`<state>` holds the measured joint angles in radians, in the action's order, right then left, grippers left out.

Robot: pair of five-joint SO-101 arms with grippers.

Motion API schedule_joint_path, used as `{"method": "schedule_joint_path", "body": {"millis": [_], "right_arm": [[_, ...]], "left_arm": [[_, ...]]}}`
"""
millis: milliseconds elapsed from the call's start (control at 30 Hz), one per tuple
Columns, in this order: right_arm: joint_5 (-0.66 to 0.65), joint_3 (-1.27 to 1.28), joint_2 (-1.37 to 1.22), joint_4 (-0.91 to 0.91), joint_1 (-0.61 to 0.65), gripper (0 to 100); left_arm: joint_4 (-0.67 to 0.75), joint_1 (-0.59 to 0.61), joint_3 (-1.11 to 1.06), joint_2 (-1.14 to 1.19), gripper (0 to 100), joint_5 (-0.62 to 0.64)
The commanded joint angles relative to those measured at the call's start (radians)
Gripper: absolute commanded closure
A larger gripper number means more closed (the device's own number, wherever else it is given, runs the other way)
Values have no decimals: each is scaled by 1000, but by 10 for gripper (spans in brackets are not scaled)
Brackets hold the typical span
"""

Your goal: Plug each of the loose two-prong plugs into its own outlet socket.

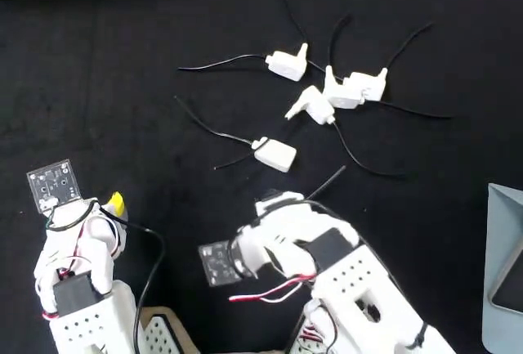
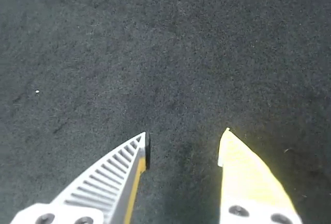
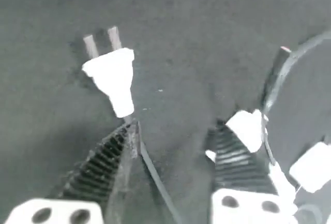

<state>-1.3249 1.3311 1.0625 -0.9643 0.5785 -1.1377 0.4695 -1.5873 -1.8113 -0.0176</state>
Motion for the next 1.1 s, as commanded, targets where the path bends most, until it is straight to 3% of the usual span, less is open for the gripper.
{"method": "schedule_joint_path", "body": {"millis": [0,100,300,433,667,967,1067], "right_arm": [[210,-7,85,-9,-15,944],[322,-27,124,-15,-14,979],[878,-183,111,-170,-14,985],[1125,-349,39,-315,-12,984],[1364,-493,-214,-420,49,983],[1401,-555,-478,-336,118,982],[1498,-556,-532,-331,118,982]], "left_arm": [[21,10,8,-6,772,-8],[21,10,8,-6,772,-8],[21,10,8,-6,772,-9],[21,8,8,-6,772,-9],[21,8,7,-6,774,-11],[21,8,7,-6,776,-11],[20,8,7,-6,776,-11]]}}
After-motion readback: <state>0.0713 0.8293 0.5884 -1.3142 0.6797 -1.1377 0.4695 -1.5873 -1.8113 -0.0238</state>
